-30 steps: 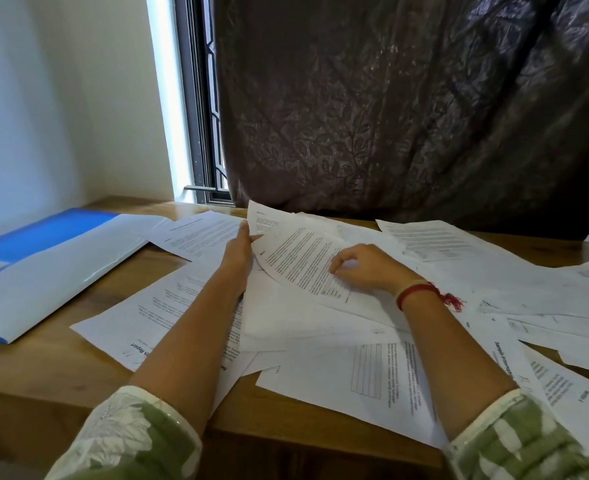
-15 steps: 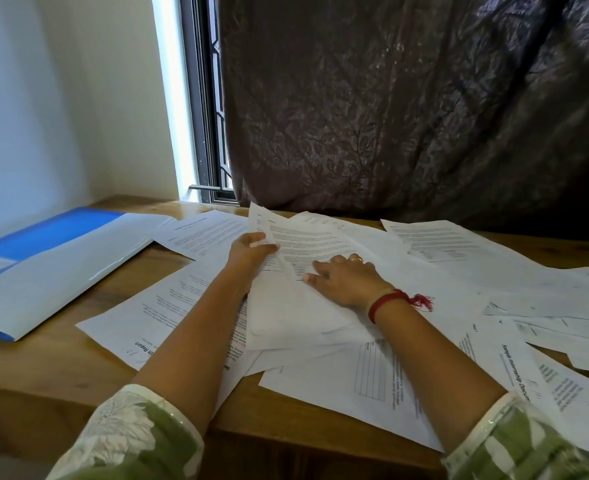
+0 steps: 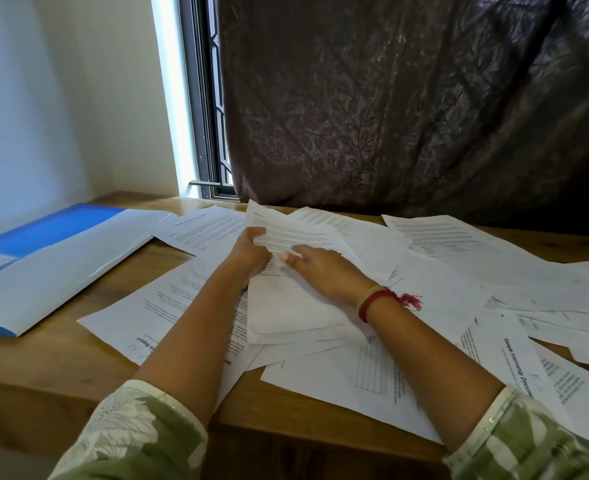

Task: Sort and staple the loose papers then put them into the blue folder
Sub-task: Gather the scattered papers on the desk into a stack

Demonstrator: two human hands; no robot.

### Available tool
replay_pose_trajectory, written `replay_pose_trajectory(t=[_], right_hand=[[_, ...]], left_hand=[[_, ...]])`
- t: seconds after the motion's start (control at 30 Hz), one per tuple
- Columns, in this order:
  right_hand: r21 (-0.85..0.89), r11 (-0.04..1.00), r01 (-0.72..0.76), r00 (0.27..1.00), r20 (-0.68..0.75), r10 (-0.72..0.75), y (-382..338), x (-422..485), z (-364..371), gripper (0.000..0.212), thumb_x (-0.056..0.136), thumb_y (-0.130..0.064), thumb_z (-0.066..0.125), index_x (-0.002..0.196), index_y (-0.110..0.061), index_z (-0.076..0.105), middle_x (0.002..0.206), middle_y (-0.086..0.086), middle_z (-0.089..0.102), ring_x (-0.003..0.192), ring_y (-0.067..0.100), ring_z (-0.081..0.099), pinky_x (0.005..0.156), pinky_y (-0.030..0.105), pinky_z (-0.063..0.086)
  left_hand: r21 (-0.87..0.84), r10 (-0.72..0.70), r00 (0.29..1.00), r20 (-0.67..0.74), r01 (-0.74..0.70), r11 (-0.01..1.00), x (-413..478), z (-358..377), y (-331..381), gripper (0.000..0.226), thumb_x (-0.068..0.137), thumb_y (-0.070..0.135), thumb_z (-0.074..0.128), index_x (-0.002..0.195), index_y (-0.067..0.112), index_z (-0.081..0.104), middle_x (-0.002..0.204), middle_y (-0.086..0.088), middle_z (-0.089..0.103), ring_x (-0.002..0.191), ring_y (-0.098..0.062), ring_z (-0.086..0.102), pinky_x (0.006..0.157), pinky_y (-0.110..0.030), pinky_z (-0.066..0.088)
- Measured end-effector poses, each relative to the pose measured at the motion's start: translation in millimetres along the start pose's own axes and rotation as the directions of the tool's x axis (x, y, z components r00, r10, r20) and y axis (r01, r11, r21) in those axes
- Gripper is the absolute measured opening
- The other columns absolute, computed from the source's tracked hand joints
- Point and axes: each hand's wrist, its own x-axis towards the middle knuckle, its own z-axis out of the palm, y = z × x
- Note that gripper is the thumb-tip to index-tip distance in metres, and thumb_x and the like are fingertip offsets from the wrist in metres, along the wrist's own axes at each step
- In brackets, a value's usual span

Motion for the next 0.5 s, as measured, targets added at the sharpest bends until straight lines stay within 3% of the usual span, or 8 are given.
replay_pose_trajectory(t=[0.07,0.17,0.23,0.27,0.3,0.37,0.43,0.5], right_hand=[[0.177,0.984,0.01,0.984,-0.177,0.022,4,3,-13,0.058,0.096,-0.059,0.037,0.132,-0.017,0.055,0.134,0.007,0.058,0.122,0.027,0.053,0.104,0.045,0.041],[0.313,0.95,-0.007,0.832,-0.526,0.179,23,2,-37,0.038,0.1,-0.041,0.044,0.11,-0.011,0.065,0.11,0.008,0.066,0.103,0.026,0.059,0.091,0.04,0.048],[0.406,0.913,-0.031,0.727,-0.618,0.3,38,0,-48,0.026,0.1,-0.027,0.046,0.103,-0.01,0.066,0.105,0.009,0.066,0.1,0.026,0.059,0.084,0.034,0.047],[0.431,0.9,-0.063,0.708,-0.616,0.345,44,-1,-51,0.022,0.099,-0.021,0.047,0.104,-0.01,0.066,0.108,0.009,0.065,0.103,0.025,0.059,0.083,0.03,0.044],[0.432,0.896,-0.106,0.717,-0.591,0.37,50,0,-51,0.02,0.099,-0.016,0.048,0.106,-0.01,0.066,0.111,0.008,0.064,0.105,0.024,0.058,0.084,0.026,0.042],[0.377,0.912,-0.164,0.794,-0.498,0.349,55,2,-46,0.017,0.097,-0.015,0.053,0.109,-0.012,0.065,0.118,0.007,0.063,0.111,0.023,0.057,0.09,0.025,0.041],[0.273,0.949,-0.157,0.891,-0.376,0.255,51,1,-36,0.024,0.092,-0.028,0.064,0.113,-0.017,0.064,0.125,0.006,0.06,0.116,0.025,0.055,0.096,0.029,0.041],[0.143,0.979,-0.148,0.939,-0.292,0.185,39,0,-26,0.048,0.083,-0.049,0.069,0.122,-0.024,0.059,0.134,0.002,0.055,0.121,0.025,0.052,0.1,0.036,0.04]], left_hand=[[-0.14,-0.015,1.0,-0.018,0.012,0.99,1,-8,2,0.051,0.09,-0.006,0.05,0.131,0.024,0.05,0.134,-0.016,0.05,0.113,-0.033,0.056,0.09,-0.04,0.053],[-0.516,-0.088,0.995,-0.054,0.047,0.855,2,-31,3,0.051,0.087,-0.013,0.047,0.126,0.018,0.056,0.132,-0.014,0.053,0.104,-0.031,0.06,0.077,-0.041,0.051],[-0.676,-0.164,0.985,-0.057,0.083,0.732,-3,-44,5,0.052,0.091,-0.011,0.047,0.133,0.018,0.052,0.131,-0.012,0.052,0.091,-0.028,0.059,0.068,-0.042,0.05],[-0.719,-0.205,0.977,-0.064,0.098,0.688,-6,-47,6,0.054,0.093,-0.008,0.047,0.139,0.019,0.048,0.129,-0.011,0.052,0.089,-0.028,0.058,0.067,-0.042,0.049],[-0.728,-0.223,0.971,-0.082,0.095,0.679,-8,-48,6,0.055,0.096,-0.006,0.048,0.145,0.019,0.042,0.128,-0.011,0.052,0.092,-0.029,0.058,0.07,-0.041,0.049],[-0.69,-0.229,0.967,-0.107,0.093,0.717,-16,-46,11,0.054,0.099,-0.002,0.046,0.15,0.013,0.034,0.138,-0.012,0.048,0.117,-0.033,0.053,0.084,-0.037,0.046],[-0.659,-0.241,0.959,-0.149,0.085,0.747,-20,-44,15,0.051,0.1,0.001,0.046,0.149,0.008,0.034,0.15,-0.012,0.039,0.133,-0.032,0.042,0.092,-0.033,0.04],[-0.67,-0.272,0.948,-0.167,0.094,0.737,-23,-43,19,0.049,0.1,0.005,0.048,0.148,0.01,0.037,0.149,-0.01,0.04,0.134,-0.03,0.042,0.091,-0.033,0.04]])
